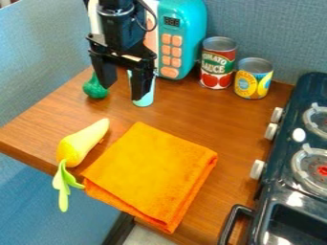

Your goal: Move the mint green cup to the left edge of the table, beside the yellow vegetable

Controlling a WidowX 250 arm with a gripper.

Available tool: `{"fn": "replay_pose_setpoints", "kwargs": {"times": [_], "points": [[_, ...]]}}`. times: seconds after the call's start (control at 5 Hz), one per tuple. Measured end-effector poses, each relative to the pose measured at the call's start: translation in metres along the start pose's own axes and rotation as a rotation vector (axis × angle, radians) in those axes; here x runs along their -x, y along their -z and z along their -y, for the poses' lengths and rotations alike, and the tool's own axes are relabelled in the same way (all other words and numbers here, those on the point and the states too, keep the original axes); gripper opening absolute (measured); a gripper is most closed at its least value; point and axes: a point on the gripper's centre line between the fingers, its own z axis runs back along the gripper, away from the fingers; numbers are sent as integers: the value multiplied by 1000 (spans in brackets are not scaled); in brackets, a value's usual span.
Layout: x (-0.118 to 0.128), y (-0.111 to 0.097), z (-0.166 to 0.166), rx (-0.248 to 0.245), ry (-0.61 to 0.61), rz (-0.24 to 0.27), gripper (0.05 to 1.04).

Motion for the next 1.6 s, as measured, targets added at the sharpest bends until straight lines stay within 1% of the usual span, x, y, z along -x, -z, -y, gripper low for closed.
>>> {"fn": "replay_pose_setpoints", "kwargs": {"times": [0.2, 0.4, 0.6, 0.8, 1.0, 1.2, 1.4, 1.6], "points": [[2, 11, 1, 6, 1, -35, 1004], [-24, 16, 7, 64, 0, 22, 1004], [-48, 16, 3, 72, -1, 64, 1004], [-62, 23, -8, 45, -14, 54, 1004], [-67, 29, -17, -6, -36, 33, 1004], [-74, 37, -24, -41, -44, 16, 1004], [-84, 36, -28, -58, -40, 19, 1004], [-91, 38, -30, -62, -41, 23, 1004]]}}
